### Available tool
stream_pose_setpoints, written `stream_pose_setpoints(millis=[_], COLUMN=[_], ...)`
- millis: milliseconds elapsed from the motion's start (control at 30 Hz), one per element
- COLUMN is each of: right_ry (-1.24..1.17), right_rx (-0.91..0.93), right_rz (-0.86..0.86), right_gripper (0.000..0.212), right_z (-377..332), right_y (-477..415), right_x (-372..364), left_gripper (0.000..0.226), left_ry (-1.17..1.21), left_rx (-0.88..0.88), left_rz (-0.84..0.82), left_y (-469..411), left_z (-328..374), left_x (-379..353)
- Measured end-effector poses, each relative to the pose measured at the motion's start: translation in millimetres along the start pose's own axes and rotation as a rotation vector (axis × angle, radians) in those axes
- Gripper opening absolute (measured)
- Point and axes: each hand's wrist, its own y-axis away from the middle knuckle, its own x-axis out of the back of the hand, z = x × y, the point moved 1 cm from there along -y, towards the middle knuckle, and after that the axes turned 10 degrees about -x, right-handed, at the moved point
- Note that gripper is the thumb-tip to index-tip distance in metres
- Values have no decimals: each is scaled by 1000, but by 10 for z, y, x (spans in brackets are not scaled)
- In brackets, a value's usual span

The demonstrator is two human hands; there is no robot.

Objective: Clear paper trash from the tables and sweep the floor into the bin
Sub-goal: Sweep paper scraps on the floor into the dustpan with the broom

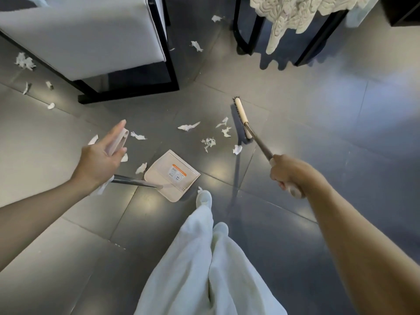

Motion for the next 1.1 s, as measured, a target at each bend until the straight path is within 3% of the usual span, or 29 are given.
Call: stream_pose_setpoints(millis=[200,267,367,500,600,800,933,1100], right_ry=[-161,-334,-496,-549,-380,-204,-144,-40], right_rx=[1,-1,-9,-11,49,82,22,34], right_rz=[-139,-221,-266,-253,-153,32,47,-79], right_gripper=[11,6,17,15,7,20,29,61], right_z=[-132,-272,-476,-672,-815,-1144,-1348,-1454], right_y=[119,142,150,174,301,248,-139,-358], right_x=[-622,-729,-736,-568,-446,-370,-419,-616], left_gripper=[68,64,62,60,60,60,62,61], left_ry=[-6,3,42,60,59,72,54,90], left_rx=[-3,9,10,-25,-36,-94,-153,-151], left_rz=[-3,21,40,49,12,-17,-38,-18], left_y=[238,233,187,92,-46,-484,-851,-1225], left_z=[-29,-68,-141,-250,-336,-412,-399,-509], left_x=[-26,10,62,136,196,221,121,141])
